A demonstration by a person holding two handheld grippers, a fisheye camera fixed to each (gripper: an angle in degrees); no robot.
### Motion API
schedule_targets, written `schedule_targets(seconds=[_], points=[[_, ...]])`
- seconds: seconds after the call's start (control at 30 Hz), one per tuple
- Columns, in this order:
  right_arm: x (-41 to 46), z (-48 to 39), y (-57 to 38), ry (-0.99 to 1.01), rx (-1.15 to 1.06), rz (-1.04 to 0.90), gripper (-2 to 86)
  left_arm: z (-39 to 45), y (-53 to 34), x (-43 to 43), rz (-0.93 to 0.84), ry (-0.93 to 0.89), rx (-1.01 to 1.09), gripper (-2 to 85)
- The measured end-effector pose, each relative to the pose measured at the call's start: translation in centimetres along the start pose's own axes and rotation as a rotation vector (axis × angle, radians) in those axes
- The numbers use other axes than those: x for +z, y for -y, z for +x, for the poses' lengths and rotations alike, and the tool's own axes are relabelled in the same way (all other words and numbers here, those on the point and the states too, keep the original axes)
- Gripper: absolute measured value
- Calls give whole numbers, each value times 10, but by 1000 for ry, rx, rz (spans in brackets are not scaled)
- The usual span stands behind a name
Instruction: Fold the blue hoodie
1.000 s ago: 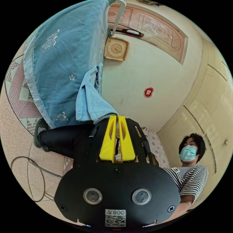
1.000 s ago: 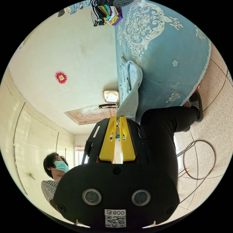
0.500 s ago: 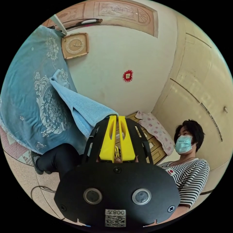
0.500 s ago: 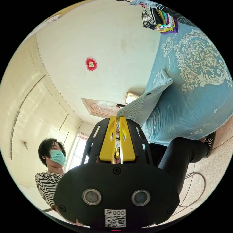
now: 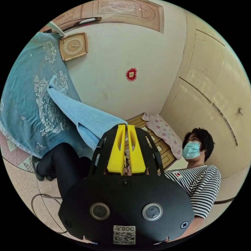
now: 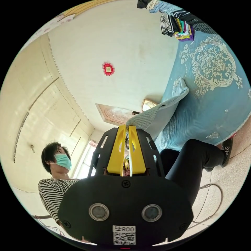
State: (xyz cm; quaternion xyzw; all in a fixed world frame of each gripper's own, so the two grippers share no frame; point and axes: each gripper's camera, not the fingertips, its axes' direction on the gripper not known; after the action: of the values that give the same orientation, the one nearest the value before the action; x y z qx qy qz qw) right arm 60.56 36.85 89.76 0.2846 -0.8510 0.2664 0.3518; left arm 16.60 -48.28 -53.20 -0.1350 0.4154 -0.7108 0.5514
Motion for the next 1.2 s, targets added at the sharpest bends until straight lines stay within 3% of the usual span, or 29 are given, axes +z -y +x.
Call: schedule_targets(seconds=[0.13, 0.27, 0.47, 0.7, 1.2], points=[[-7, -15, -6, 74, -42, 8, 17, 27, 9, -3, -25, -72, 57, 11], [-10, -35, -9, -13, -62, -44, 17, 45, 13, -11, -52, 35, 41, 11], [-21, -33, -19, 39, -41, -16, 17, 49, 14, -25, -1, -43, -6, 12], [-14, -29, -8, -2, -5, -34, 17, 52, 38, -27, -6, 30, -59, 13], [24, -15, 69, -43, 52, 2, 17, 34, 160, 10, -13, 41, -126, 14]])
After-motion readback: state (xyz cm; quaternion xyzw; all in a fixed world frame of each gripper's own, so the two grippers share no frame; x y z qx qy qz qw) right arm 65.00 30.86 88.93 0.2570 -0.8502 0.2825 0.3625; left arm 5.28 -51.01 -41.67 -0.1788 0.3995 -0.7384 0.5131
